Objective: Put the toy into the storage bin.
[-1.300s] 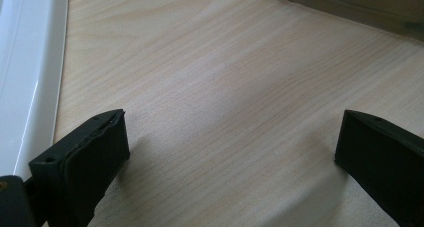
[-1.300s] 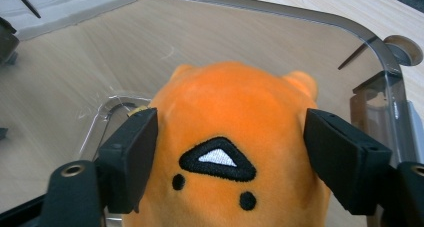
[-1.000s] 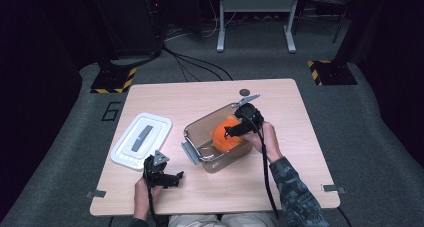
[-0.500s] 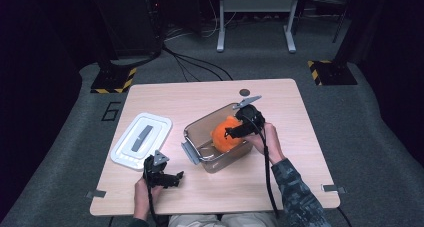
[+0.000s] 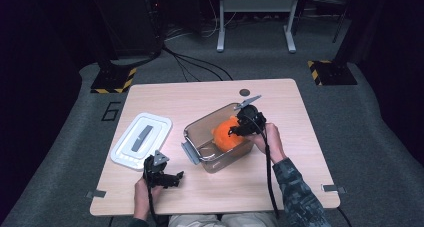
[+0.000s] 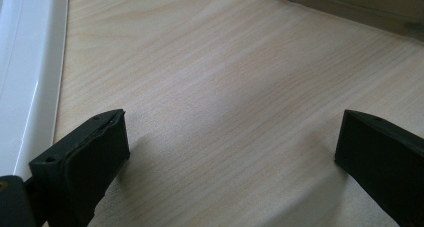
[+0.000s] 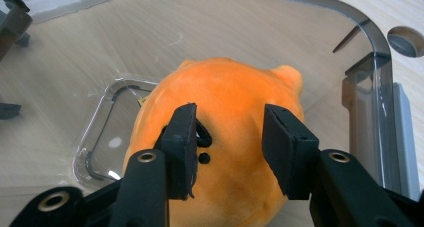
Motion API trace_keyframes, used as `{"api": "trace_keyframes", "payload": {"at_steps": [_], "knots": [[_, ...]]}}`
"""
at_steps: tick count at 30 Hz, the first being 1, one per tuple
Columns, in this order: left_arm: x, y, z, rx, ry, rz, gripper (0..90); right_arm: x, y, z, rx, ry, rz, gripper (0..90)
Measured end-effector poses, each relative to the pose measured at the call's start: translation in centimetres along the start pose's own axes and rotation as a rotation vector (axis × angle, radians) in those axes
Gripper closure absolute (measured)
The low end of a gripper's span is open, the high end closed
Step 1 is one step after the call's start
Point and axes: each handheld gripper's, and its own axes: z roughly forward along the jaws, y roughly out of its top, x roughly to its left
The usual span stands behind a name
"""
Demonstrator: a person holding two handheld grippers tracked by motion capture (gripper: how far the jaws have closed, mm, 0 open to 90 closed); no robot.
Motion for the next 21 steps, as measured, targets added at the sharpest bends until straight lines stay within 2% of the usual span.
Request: {"api": "trace_keyframes", "payload": {"at_steps": [3,10,13,21], "knots": [[0.0,0.0,0.0,0.000,0.000,0.000,0.5,-0.1,-0.1,-0.1,-0.011,0.002,0.010,43.4],[0.0,0.0,0.0,0.000,0.000,0.000,0.5,0.2,-0.4,-1.2,-0.075,-0.007,0.023,21.3],[0.0,0.0,0.0,0.000,0.000,0.000,0.5,0.3,-0.6,-1.9,-0.102,-0.015,0.021,15.4],[0.0,0.0,0.0,0.000,0.000,0.000,0.5,0.2,-1.9,-4.4,-0.177,-0.034,0.019,7.9]]}}
